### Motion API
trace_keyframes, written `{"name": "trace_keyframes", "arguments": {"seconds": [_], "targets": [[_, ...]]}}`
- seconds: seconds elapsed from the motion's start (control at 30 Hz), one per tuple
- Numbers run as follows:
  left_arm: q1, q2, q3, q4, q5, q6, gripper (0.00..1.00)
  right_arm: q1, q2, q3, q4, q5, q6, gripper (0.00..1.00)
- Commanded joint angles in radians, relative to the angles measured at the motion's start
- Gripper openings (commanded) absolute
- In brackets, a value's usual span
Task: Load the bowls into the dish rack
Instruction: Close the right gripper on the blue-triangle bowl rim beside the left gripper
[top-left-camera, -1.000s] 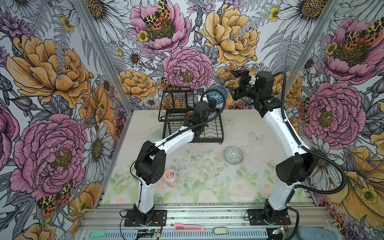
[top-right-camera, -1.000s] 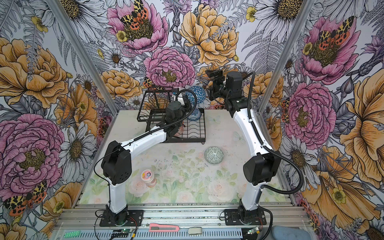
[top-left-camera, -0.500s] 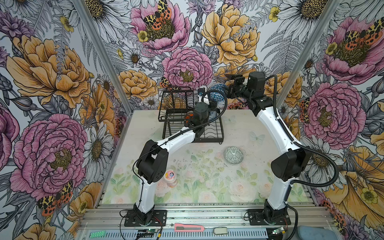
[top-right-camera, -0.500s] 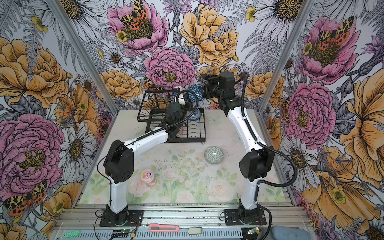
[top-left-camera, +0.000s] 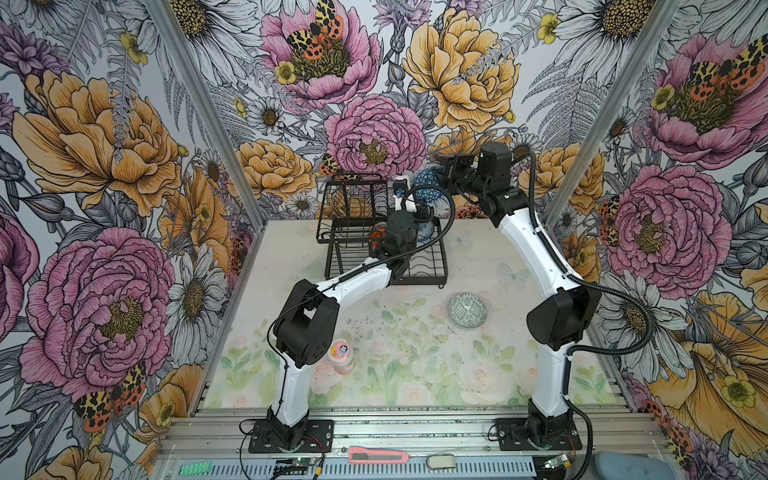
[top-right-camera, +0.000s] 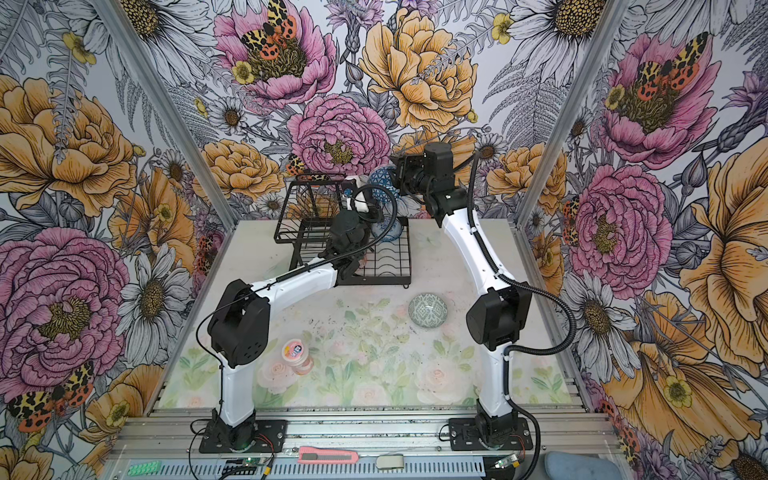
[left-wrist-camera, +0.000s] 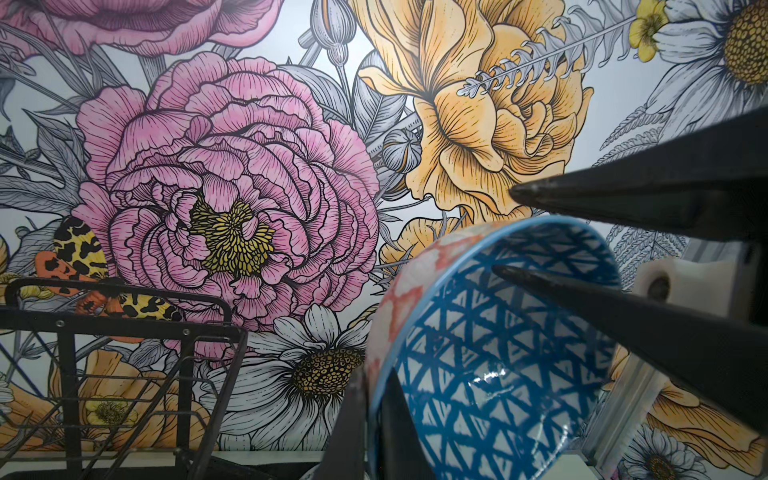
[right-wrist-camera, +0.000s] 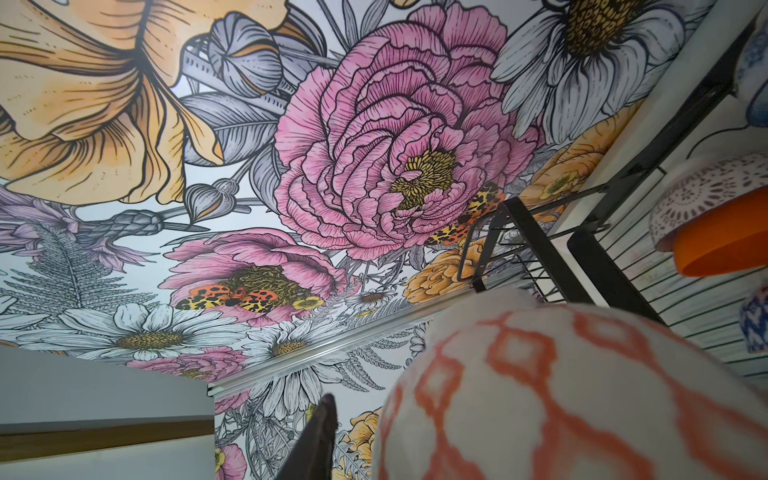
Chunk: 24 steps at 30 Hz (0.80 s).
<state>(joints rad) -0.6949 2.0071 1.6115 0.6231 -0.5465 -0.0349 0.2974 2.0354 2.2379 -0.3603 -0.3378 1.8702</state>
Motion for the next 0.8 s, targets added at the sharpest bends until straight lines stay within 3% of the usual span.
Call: {"name": "trace_keyframes", "arguments": {"seconds": [0.0,0.17,0.23,0.37,0.5,0.77], "targets": [[-0.042,-0.002,0.022,0.099,-0.005,0.087,0.00,-0.011,0.008,0.028,0.053,0.021,-0.006,0.26],[-0.043,0.000,0.025,0.087,-0.033,0.086,0.00,-0.011,0.014,0.039,0.053,0.009,-0.011,0.07],[-0.043,-0.004,0.025,0.073,-0.044,0.082,0.04,-0.012,0.019,0.046,0.053,0.004,-0.013,0.02],[-0.043,-0.011,0.024,0.045,-0.048,0.075,0.07,-0.015,0.026,0.060,0.055,-0.004,-0.018,0.00],[-0.043,-0.010,0.025,0.032,-0.070,0.060,0.42,-0.016,0.043,0.082,0.066,0.000,-0.017,0.00],[-0.043,-0.023,0.036,-0.030,-0.103,0.049,0.92,-0.042,0.110,0.199,0.074,-0.022,-0.032,0.00]]}}
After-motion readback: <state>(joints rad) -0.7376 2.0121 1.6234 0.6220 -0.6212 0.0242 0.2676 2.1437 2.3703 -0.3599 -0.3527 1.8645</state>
